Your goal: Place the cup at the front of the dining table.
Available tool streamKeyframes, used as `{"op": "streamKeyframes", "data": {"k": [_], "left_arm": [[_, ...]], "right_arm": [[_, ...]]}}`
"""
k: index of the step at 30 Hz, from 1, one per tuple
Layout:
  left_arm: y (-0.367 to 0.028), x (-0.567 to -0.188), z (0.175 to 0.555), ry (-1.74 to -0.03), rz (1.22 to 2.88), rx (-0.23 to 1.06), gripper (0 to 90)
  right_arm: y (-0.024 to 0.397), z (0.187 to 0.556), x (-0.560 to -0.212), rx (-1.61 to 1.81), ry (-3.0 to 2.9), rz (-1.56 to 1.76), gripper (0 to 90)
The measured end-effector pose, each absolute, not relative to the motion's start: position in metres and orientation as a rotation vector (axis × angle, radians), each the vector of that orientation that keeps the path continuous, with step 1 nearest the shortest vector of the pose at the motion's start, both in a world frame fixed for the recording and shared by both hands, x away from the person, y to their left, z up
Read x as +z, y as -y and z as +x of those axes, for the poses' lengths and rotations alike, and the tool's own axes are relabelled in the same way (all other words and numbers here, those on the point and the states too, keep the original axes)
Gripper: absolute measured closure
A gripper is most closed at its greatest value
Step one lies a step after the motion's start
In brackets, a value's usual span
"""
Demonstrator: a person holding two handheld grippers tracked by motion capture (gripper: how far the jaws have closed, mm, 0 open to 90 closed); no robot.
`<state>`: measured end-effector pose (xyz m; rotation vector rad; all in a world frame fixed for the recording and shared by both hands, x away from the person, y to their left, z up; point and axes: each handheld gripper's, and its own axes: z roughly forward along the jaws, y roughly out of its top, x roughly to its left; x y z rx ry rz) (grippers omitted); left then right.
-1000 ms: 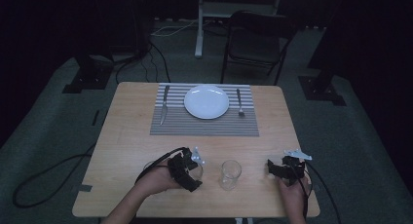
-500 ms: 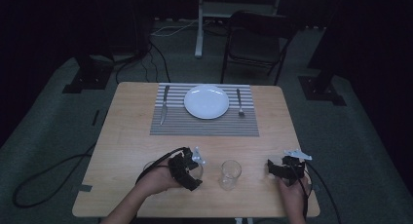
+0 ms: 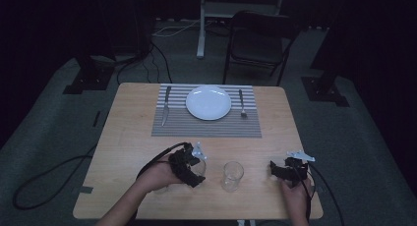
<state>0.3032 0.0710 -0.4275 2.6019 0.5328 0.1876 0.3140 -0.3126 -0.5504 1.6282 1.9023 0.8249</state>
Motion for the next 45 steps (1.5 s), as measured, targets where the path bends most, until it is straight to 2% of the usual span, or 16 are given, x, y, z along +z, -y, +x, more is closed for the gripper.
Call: {"op": "streamKeyframes", "data": {"k": [9,21,25,30,33,39,45], "left_arm": [[-0.073,-0.413,0.312,-0.559,2.583,0.207,28.5],[-0.084,-0.405,0.339,-0.682,2.529,0.243,28.5],[-0.083,-0.403,0.346,-0.726,2.520,0.302,28.5],[-0.087,-0.394,0.360,-0.751,2.493,0.309,28.6],[-0.088,-0.389,0.367,-0.768,2.500,0.378,28.5],[-0.095,-0.386,0.389,-0.836,2.448,0.355,28.5],[-0.096,-0.390,0.405,-0.885,2.452,0.425,28.6]], "right_arm": [[0.313,0.314,-0.550,0.825,-1.903,1.628,12.5],[0.313,0.314,-0.550,0.825,-1.903,1.627,12.5],[0.313,0.314,-0.550,0.823,-1.904,1.627,12.5],[0.313,0.314,-0.550,0.824,-1.902,1.626,12.5],[0.313,0.314,-0.550,0.825,-1.902,1.628,12.5],[0.313,0.314,-0.550,0.825,-1.902,1.628,12.5],[0.313,0.314,-0.550,0.824,-1.903,1.627,12.5]]}}
